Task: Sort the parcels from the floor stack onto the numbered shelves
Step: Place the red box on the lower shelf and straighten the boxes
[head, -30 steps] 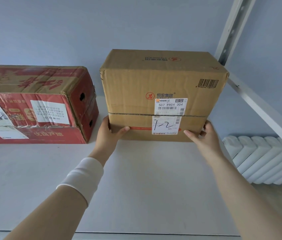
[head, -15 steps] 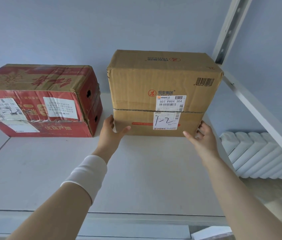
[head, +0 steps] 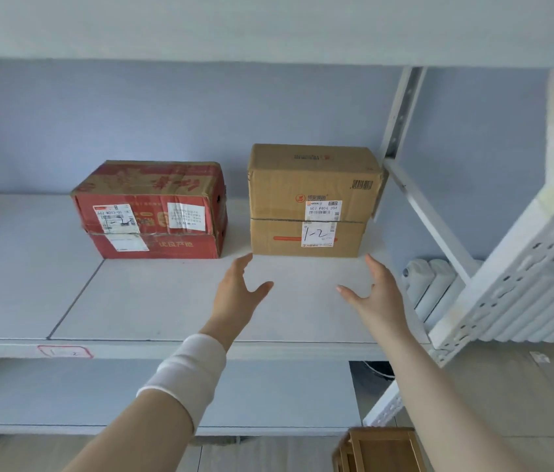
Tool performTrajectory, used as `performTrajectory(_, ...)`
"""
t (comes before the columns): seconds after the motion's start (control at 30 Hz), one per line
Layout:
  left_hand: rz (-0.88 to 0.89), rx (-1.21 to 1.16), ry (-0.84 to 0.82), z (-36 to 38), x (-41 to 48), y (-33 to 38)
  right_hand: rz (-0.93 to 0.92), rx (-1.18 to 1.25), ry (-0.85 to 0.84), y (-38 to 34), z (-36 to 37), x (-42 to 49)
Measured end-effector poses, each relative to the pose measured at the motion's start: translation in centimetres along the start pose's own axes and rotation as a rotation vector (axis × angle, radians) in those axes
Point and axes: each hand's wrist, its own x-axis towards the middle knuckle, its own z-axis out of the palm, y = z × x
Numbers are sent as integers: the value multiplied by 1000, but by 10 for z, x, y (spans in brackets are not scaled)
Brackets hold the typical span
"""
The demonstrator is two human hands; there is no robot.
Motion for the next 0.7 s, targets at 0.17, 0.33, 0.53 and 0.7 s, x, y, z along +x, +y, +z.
performTrajectory(0.17, 181, 129, -33, -40, -62, 22, -122, -117, 28, -48, -20, -72)
performTrajectory(0.33, 345, 353, -80, -79, -119, 36, -241, -298, -9, -84, -38, -136)
performTrajectory(0.53, 548, 516, 57, -127, -152, 96, -410, -492, 34, -143, -86, -156)
performTrajectory(0.7, 602, 591, 137, -159, -163, 138, -530, -541, 71, -185, -121, -161)
